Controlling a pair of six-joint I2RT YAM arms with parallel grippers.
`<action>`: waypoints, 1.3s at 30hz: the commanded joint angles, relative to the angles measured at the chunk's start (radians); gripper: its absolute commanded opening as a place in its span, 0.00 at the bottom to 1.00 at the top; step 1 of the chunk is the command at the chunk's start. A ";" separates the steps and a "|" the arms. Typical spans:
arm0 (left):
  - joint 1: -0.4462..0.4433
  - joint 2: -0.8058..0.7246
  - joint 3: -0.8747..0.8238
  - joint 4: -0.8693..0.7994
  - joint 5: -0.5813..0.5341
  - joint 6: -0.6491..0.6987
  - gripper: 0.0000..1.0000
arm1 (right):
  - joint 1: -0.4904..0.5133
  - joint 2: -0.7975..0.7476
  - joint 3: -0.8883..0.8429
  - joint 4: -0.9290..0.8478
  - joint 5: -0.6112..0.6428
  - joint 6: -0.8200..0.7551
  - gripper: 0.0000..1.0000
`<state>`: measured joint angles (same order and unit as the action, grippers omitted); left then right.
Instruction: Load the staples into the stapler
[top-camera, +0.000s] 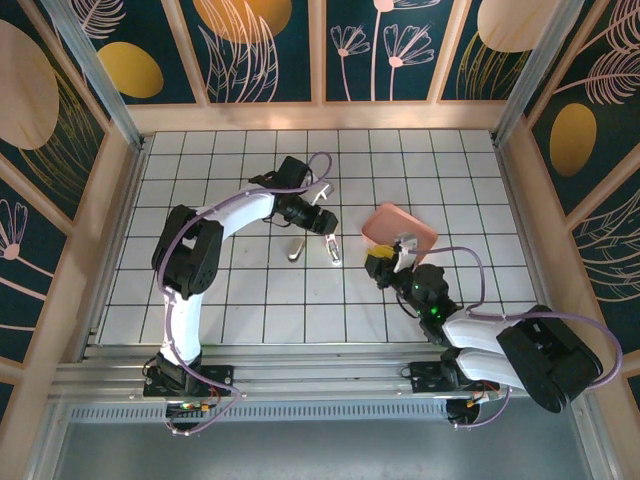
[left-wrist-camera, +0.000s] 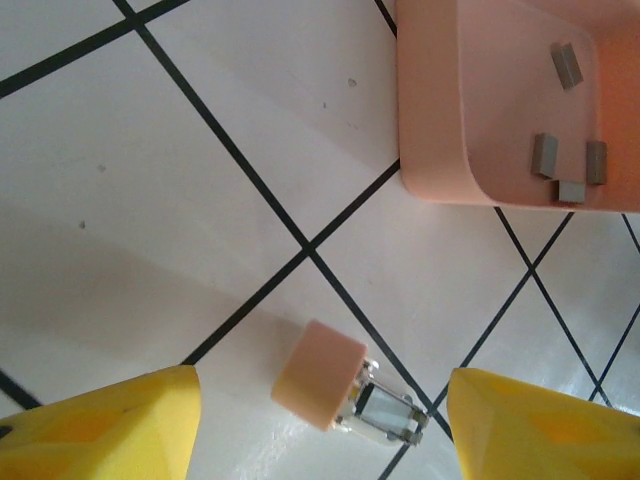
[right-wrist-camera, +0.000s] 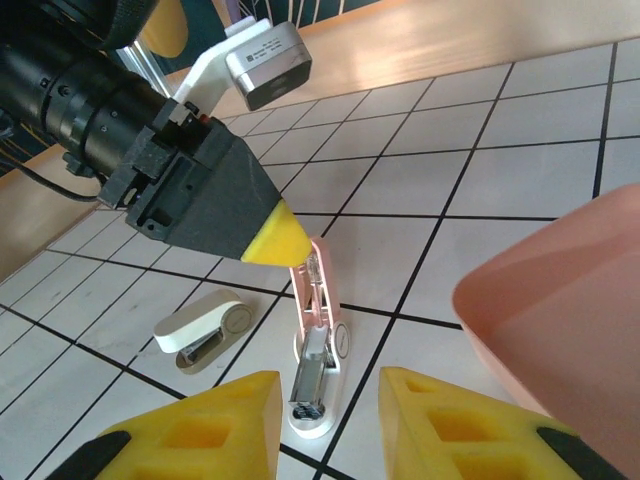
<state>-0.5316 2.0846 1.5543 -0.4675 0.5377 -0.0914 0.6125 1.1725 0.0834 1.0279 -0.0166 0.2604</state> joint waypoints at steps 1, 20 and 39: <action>-0.013 0.028 0.058 0.026 0.047 0.029 0.67 | -0.010 -0.024 -0.018 0.024 -0.001 -0.004 0.31; -0.037 0.007 0.039 0.062 0.180 0.075 0.57 | -0.014 -0.047 0.005 -0.056 -0.016 0.052 0.32; -0.141 -0.109 -0.142 0.101 0.101 0.094 0.55 | -0.015 -0.021 0.110 -0.288 -0.033 0.291 0.31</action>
<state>-0.6502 2.0056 1.4429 -0.3866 0.6605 -0.0132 0.6064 1.1484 0.1555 0.7769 -0.0509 0.5129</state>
